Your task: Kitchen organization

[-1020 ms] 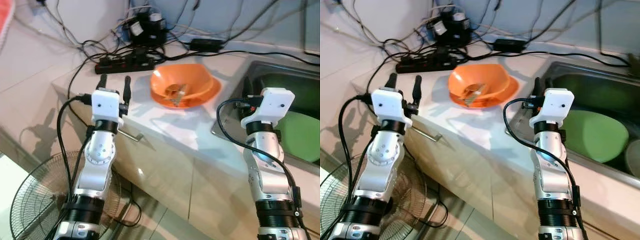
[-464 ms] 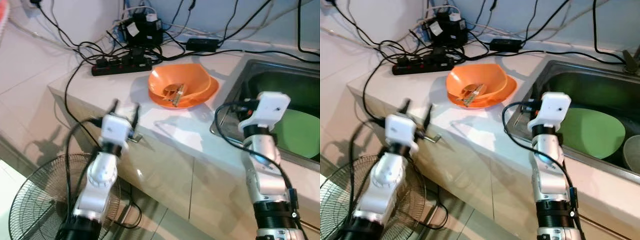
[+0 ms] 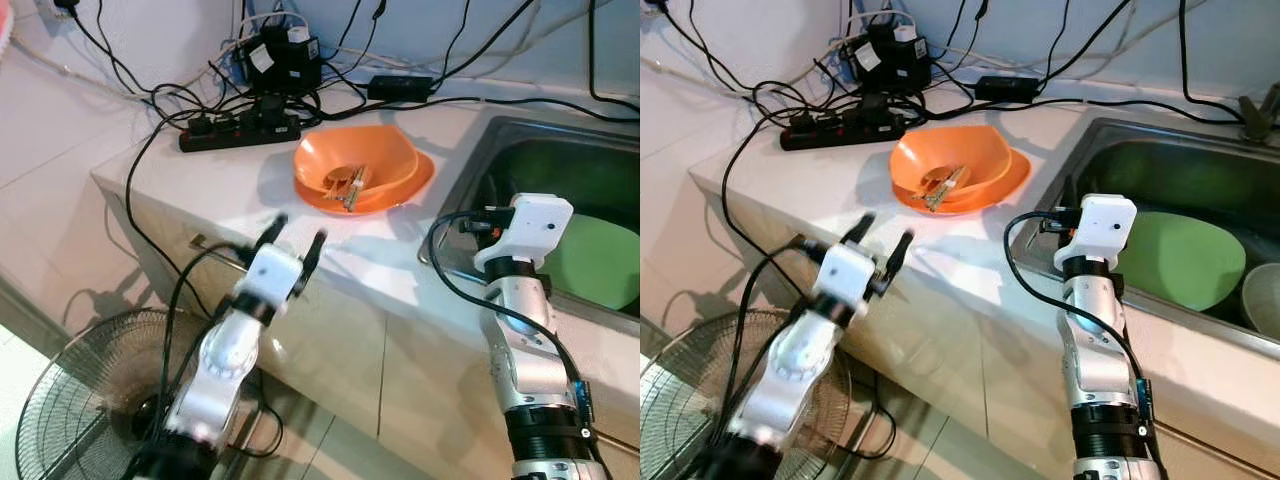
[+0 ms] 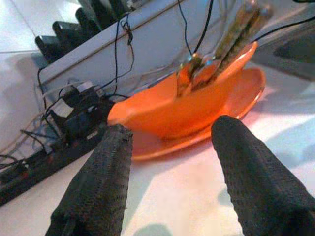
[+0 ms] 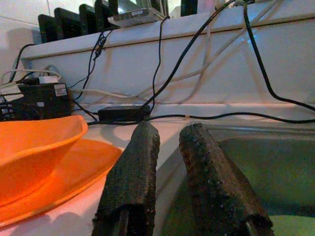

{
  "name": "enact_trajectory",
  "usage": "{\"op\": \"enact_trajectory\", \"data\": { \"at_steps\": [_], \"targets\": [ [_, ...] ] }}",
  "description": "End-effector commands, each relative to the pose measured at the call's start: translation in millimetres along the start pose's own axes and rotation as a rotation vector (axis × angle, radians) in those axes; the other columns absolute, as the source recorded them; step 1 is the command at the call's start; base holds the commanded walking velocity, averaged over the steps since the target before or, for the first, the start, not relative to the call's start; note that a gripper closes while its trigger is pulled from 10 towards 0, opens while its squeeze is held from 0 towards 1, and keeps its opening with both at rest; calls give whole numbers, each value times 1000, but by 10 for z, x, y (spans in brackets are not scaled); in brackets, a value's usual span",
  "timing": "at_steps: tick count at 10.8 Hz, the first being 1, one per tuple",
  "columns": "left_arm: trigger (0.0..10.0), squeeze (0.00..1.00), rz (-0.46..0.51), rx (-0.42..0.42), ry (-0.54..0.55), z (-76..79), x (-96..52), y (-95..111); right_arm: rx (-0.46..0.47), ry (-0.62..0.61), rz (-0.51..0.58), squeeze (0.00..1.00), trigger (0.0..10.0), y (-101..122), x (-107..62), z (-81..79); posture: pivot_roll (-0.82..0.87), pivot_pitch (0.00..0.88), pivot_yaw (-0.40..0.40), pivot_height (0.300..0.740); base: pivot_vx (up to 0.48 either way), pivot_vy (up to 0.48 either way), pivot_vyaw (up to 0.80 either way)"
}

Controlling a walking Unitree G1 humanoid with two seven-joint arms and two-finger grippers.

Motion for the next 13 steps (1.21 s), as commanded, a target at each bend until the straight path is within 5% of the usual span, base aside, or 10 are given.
{"op": "enact_trajectory", "data": {
  "at_steps": [1, 4, 10, 13],
  "targets": [
    [10000, 0, -18, 9, 13, -44, -14, -54, 19, 23, 7, 0, 10000, 20, 8, -82, 58, 57, 117, 740, 0, -442, 0],
    [10000, 0, -22, -2, 21, -63, -17, -67, 14, 52, 6, 0, 10000, 9, 6, -147, 62, 61, 114, 740, 0, -330, 0],
    [10000, 0, -20, -31, 65, -137, -24, -63, 14, 80, 9, 0, 10000, 32, 13, -207, 60, 62, 109, 740, 0, 0, 0],
    [10000, 0, -9, -35, 93, -212, -8, -28, 25, 129, 70, 0, 10000, 256, 83, -361, 58, 61, 109, 740, 0, 0, 0]
  ]
}}
Point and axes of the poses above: a point about 5 cm out from each wrist's last joint towards the gripper, its own x axis pointing out of the wrist towards the gripper, its own y axis along the axis of the wrist's last joint, z = x × y, the point moved 5 cm from there along x, pointing out of the wrist towards the gripper, and after that the axes turned 11 degrees about x, right-handed, at the moved point
